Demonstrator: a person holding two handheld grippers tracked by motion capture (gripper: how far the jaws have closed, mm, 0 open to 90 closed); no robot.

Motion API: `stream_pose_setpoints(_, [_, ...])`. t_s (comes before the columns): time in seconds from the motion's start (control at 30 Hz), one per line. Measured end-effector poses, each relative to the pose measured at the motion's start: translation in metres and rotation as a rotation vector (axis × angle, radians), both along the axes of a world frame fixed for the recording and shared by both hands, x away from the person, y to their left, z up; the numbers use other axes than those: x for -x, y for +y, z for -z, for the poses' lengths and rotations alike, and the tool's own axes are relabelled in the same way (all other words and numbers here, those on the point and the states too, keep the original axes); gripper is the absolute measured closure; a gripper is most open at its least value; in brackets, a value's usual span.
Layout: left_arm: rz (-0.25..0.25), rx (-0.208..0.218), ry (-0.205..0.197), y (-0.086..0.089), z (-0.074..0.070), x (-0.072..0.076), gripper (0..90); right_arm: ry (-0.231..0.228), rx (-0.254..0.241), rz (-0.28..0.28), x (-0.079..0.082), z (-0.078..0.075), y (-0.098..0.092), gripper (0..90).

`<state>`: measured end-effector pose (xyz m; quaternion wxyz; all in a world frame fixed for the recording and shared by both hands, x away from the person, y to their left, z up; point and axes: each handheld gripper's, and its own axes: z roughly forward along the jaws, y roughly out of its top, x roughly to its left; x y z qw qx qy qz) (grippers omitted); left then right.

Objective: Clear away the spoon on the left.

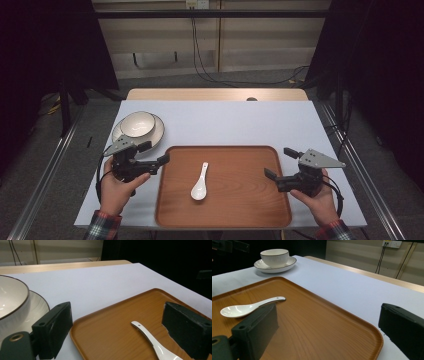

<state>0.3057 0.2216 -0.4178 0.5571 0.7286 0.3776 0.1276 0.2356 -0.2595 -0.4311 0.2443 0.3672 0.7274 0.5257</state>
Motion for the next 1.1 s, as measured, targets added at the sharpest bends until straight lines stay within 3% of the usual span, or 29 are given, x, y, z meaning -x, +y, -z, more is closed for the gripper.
stream_pose_setpoints(0.4, [0.013, 0.013, -0.032, 0.009, 0.002, 0.001, 4.4, 0.001, -0.001, -0.001, 0.000, 0.000, 0.000, 1.9])
stream_pose_setpoints(0.7, [0.016, -0.014, -0.041, 0.016, 0.005, 0.001, 4.5, 0.005, -0.003, 0.000, 0.000, 0.000, 0.000, 2.0])
stream_pose_setpoints(0.93, [0.032, -0.006, -0.066, 0.023, 0.006, 0.002, 4.6, 0.008, 0.000, 0.000, 0.000, 0.000, 0.001, 1.9])
stream_pose_setpoints(1.1, [0.031, -0.035, -0.080, 0.027, 0.008, 0.003, 4.8, 0.005, -0.001, 0.000, 0.000, 0.000, 0.000, 2.0])
